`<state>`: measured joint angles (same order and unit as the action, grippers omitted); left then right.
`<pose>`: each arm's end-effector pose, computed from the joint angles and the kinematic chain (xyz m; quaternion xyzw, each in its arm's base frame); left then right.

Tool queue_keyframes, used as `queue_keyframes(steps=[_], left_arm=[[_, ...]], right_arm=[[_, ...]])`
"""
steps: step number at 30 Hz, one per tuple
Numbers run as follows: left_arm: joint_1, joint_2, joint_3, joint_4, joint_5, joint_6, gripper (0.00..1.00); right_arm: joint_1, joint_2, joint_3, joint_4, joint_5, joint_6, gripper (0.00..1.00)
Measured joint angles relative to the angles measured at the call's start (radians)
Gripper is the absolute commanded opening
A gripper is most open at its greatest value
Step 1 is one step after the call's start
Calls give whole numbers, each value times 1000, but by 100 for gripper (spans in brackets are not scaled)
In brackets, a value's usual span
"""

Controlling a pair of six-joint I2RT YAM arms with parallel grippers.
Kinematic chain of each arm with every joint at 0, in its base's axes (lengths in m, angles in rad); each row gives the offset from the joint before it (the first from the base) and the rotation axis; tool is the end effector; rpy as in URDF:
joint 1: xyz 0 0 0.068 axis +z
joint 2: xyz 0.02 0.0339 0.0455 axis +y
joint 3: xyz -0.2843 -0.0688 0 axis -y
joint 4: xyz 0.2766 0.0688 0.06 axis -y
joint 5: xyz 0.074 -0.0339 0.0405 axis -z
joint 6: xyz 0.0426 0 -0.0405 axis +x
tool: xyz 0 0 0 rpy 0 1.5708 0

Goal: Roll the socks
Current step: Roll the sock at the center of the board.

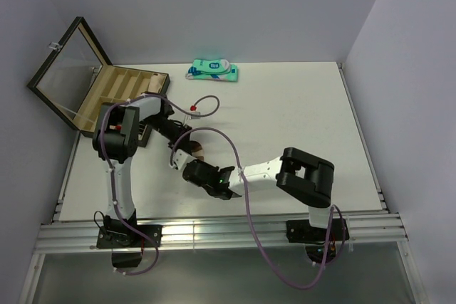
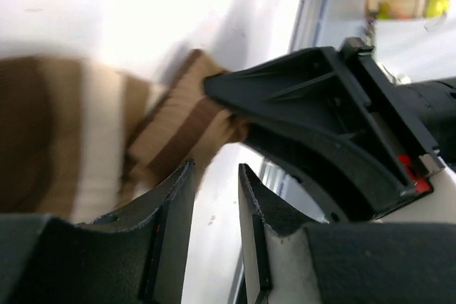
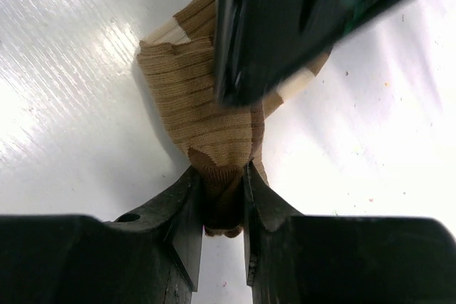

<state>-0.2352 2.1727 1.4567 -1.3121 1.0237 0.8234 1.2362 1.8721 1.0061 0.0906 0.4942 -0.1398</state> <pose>0.3675 -0.1255 0.1253 -0.3329 -0.7890 0.5138 0.0508 0.1534 0.3796 0.1351 -0.4945 0.7507 0.0032 0.4380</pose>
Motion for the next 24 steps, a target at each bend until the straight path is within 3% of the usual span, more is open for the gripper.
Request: queue_keyframes(steps=[9,14,21,23,24], left_arm=[[116,-124,-17,264,-167,-229,36],[126,-206,-78,388,-274,-311,37],[98,-228,-194,485,-336,-313,44],[79,-244,-225,499,-341,-314,55],[68,-260,-238,510,-345,-317,55]], right_arm=[[-2,-8,-7,-9,10,0,1],[-2,-13,-12,-12,10,1,0],[-2,-13,-12,-14,10,2,1],[-2,-13,-12,-15,10,2,0],[-2,-13,-12,-15,10,4,0]])
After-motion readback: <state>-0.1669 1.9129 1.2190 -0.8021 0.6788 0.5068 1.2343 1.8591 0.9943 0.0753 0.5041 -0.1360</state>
